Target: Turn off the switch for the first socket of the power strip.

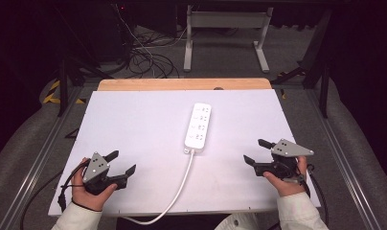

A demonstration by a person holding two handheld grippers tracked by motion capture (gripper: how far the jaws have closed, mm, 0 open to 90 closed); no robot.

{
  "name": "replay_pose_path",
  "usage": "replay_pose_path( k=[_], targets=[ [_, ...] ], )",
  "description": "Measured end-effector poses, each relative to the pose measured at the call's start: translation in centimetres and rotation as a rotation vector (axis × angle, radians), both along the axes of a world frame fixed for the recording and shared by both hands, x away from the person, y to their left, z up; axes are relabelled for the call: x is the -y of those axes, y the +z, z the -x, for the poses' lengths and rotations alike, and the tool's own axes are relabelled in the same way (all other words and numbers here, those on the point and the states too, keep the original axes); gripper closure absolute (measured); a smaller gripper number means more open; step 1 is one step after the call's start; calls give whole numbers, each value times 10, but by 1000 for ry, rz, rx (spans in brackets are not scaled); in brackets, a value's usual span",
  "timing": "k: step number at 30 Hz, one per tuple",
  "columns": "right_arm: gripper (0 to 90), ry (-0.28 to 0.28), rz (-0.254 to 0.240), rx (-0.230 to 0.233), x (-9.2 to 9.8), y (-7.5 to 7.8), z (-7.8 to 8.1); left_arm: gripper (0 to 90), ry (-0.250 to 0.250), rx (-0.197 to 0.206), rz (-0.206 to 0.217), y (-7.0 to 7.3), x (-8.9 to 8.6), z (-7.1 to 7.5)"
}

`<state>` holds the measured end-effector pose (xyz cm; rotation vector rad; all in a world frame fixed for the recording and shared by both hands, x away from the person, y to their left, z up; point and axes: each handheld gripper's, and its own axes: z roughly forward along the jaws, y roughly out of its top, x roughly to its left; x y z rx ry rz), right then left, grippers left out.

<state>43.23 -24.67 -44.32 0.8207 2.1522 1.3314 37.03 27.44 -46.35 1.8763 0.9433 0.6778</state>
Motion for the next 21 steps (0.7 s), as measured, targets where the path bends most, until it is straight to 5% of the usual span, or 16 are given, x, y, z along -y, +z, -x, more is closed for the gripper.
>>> replay_pose_path(
  k=[21],
  targets=[
    [237,19,11,5,-3,4,1,215,17,8,-14,1,-1,1]
  ],
)
